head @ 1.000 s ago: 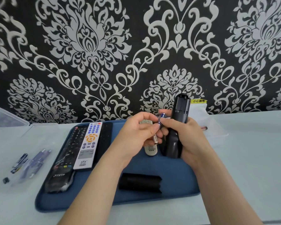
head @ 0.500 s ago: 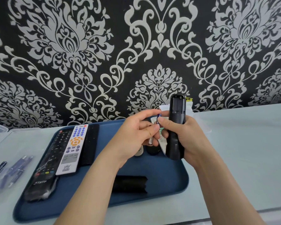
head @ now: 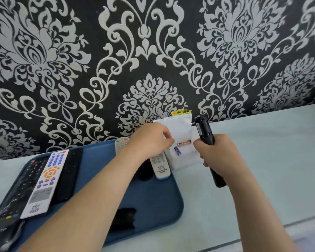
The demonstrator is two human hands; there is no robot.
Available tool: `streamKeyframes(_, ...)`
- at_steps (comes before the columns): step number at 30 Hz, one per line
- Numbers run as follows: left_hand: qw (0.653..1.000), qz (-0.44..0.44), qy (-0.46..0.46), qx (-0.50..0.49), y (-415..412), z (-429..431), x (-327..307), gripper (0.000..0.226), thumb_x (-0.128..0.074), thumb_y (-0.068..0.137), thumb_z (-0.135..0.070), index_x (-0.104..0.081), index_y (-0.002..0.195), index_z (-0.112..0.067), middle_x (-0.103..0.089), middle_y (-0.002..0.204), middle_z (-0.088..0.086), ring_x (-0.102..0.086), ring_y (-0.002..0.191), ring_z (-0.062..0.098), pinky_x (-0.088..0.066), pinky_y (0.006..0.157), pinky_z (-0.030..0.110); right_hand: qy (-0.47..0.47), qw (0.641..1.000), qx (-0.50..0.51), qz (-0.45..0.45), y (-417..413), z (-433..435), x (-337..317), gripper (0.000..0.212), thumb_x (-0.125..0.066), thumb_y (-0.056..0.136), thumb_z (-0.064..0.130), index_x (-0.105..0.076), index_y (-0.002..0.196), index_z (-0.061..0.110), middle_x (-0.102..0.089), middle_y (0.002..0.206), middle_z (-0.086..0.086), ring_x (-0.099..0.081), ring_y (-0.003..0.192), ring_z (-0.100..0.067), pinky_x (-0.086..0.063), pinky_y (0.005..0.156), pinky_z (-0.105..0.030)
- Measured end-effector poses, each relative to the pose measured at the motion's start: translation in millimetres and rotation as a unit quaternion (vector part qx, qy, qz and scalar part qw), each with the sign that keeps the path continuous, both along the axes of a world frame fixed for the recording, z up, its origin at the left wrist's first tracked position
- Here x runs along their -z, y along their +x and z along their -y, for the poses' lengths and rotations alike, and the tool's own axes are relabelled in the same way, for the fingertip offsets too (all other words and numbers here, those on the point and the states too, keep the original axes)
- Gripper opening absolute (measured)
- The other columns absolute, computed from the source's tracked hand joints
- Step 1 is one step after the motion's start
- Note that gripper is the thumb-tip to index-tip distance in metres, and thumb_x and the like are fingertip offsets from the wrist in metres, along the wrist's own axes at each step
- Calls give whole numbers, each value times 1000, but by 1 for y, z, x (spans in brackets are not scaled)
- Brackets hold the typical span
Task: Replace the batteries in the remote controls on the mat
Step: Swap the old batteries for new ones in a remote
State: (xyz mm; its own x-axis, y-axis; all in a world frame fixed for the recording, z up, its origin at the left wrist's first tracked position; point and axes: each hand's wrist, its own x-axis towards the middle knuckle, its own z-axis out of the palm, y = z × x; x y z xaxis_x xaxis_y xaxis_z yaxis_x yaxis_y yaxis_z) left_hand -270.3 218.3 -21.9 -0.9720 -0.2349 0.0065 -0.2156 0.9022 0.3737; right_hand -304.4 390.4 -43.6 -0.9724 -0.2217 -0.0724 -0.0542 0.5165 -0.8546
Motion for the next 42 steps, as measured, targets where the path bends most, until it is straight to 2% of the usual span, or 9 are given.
streamKeyframes(5,998,36,56,-18,-7,0,8,23,-63,83,-25,-71,104,-28,-64,95,-11,-57,82,5,-46,70,24,53,996,-66,43,0,-12,1,13,-58,79,20,-62,73,9,-69,59,-1,-58,52,-17,-51,58,-28)
streamKeyframes(8,997,-26,57,-44,-1,-5,17,28,-63,83,-21,-68,109,-31,-63,93,-12,-55,73,0,-39,62,18,37,997,-65,13,1,-15,5,15,-61,77,19,-68,81,6,-70,63,-6,-56,52,-17,-50,55,-28)
streamKeyframes(11,992,-113,41,-46,6,-13,23,29,-60,88,-25,-65,116,-32,-63,83,-14,-59,68,4,-38,58,18,18,999,-43,-21,1,-16,4,15,-58,75,8,-64,65,18,-56,39,12,-44,40,-9,-34,38,-15)
streamKeyframes(15,991,-126,21,-29,7,-16,23,25,-58,91,-34,-65,115,-34,-67,85,-10,-61,78,12,-48,72,29,28,998,-23,-44,-1,-16,9,16,-57,75,6,-71,77,12,-51,44,6,-41,43,-16,-35,44,-25)
streamKeyframes(21,978,-67,-184,70,5,-22,5,22,-52,92,-35,-69,103,-28,-69,93,-1,-63,90,24,-51,72,35,45,997,-31,-57,-4,-17,13,18,-59,79,7,-74,81,15,-56,51,5,-44,46,-15,-36,46,-27)
streamKeyframes(27,931,4,-334,146,-16,-37,11,8,-58,85,-13,-64,82,-17,-50,67,0,-51,64,26,-33,50,29,43,997,-42,-57,-3,-14,13,23,-59,80,7,-75,77,24,-64,56,4,-45,42,-12,-36,39,-21)
streamKeyframes(31,956,-14,-264,130,-25,-37,17,17,-61,88,-18,-68,102,-23,-65,91,0,-61,84,26,-41,62,29,38,997,-42,-52,-4,-16,13,23,-60,79,6,-75,79,24,-61,52,6,-50,49,-15,-39,43,-22)
streamKeyframes(36,976,8,-177,130,-28,-35,12,17,-62,83,-13,-61,86,-30,-54,82,-11,-53,82,18,-36,62,27,44,996,-54,-51,-6,-18,13,21,-60,82,6,-73,81,23,-52,38,25,-52,50,-10,-36,40,-15)
streamKeyframes(42,994,7,-5,113,-24,-31,11,22,-61,90,-24,-64,110,-32,-64,98,-14,-58,94,10,-45,81,25,41,996,-58,-49,-5,-21,12,26,-61,82,7,-65,69,29,-53,39,25,-53,50,-11,-37,41,-15)
